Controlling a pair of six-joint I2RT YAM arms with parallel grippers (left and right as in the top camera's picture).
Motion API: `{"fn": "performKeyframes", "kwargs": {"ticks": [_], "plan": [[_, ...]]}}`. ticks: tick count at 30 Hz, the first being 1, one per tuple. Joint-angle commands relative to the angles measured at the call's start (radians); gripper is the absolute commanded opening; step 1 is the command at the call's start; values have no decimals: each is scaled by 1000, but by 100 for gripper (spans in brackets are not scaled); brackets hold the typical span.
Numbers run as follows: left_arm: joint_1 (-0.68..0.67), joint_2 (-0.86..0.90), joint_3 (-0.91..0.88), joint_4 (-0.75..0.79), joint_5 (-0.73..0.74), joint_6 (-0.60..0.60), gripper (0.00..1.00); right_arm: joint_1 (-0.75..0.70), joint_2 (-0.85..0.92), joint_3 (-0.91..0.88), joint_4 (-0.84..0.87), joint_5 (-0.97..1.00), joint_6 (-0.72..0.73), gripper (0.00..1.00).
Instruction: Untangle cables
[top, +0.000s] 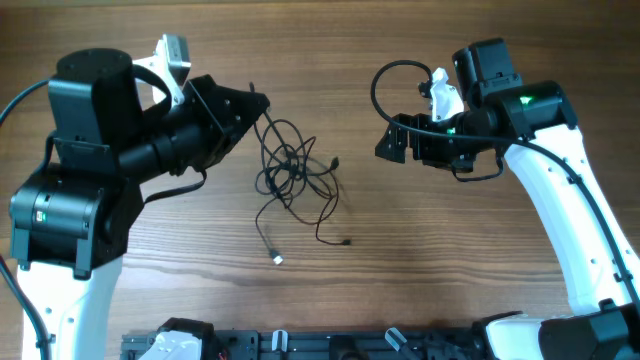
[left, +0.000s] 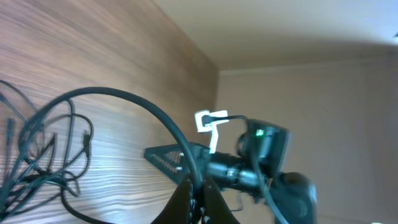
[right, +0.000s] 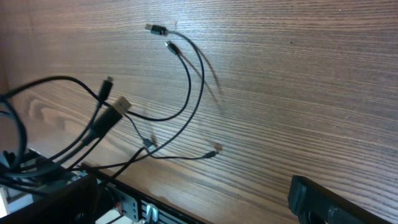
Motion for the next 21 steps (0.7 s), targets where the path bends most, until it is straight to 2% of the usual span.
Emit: {"fn": "performKeyframes", "kwargs": {"ticks": [1, 4, 6, 10, 12, 16, 21], "plan": [[0, -33, 6, 84, 68, -101, 4, 6, 11, -5, 3, -14, 5, 100], [0, -47, 6, 140, 58, -102, 4, 6, 12, -5, 2, -17, 2, 100], [0, -50, 6, 152, 48, -143, 4, 7, 11, -5, 3, -18, -5, 100], [0, -46, 6, 160, 32, -363, 4, 26, 11, -5, 16, -130, -117, 100], [0, -46, 6, 196, 48, -473, 6, 48, 11, -5, 29, -164, -129, 100], [0, -47, 6, 302, 116, -493, 8, 101, 11, -5, 62, -167, -126, 100], [0, -45, 6, 307, 118, -439, 4, 172, 11, -5, 113, -166, -109, 100]]}}
